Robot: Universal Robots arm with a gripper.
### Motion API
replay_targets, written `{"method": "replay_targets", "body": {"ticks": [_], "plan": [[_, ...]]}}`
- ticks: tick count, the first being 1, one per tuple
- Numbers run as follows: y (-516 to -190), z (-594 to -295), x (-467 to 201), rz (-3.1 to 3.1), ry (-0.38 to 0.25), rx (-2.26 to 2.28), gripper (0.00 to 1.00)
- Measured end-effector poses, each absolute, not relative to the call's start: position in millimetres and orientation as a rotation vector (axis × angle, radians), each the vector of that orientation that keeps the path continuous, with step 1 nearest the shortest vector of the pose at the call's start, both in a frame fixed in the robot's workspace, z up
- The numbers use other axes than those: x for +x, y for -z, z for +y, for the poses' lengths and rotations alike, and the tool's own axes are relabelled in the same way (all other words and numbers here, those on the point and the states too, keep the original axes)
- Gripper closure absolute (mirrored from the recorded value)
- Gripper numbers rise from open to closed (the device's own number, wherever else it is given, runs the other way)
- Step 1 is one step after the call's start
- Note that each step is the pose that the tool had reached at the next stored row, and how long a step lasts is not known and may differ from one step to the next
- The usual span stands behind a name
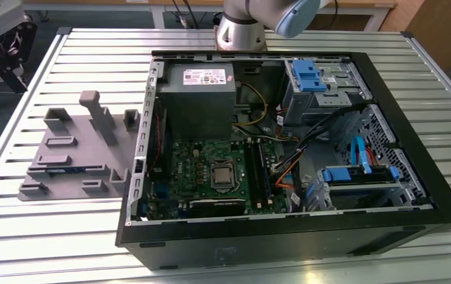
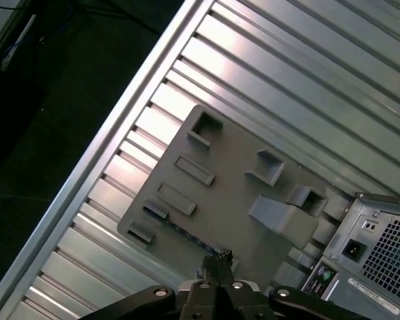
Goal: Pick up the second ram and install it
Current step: 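Pick up the second ram and move it above second insertion slot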
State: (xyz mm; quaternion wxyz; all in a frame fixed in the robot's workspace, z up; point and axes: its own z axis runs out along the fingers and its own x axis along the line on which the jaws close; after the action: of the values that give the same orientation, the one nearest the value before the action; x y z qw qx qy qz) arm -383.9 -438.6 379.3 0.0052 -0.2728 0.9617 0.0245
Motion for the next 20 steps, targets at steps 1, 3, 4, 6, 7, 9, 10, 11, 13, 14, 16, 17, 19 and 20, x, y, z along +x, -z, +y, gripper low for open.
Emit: {"method": "replay_targets", "body": {"ticks": [1,3,4,6,7,9,10,11,13,14,16,17,19,20], "plan": [[-379.3,-438.6,-383.9,3.009,-0.077,-0.862,0.89],[-379.3,-438.6,-383.9,3.005,-0.077,-0.876,0.89],[-379.3,-438.6,-384.0,3.003,-0.077,-0.884,0.89],[-379.3,-438.6,-383.9,2.999,-0.077,-0.900,0.89],[-379.3,-438.6,-384.0,2.997,-0.077,-0.907,0.89],[-379.3,-438.6,-384.0,2.992,-0.077,-0.923,0.89],[-379.3,-438.6,-384.0,2.990,-0.077,-0.931,0.89],[-379.3,-438.6,-384.0,2.988,-0.077,-0.938,0.89],[-379.3,-438.6,-384.0,2.983,-0.077,-0.954,0.89],[-379.3,-438.6,-384.0,2.981,-0.077,-0.962,0.89],[-379.3,-438.6,-384.0,2.975,-0.077,-0.979,0.89],[-379.3,-438.6,-384.0,2.972,-0.077,-0.989,0.89],[-379.3,-438.7,-384.1,2.963,-0.078,-1.019,0.89],[-379.3,-438.7,-384.1,2.957,-0.078,-1.035,0.89]]}}
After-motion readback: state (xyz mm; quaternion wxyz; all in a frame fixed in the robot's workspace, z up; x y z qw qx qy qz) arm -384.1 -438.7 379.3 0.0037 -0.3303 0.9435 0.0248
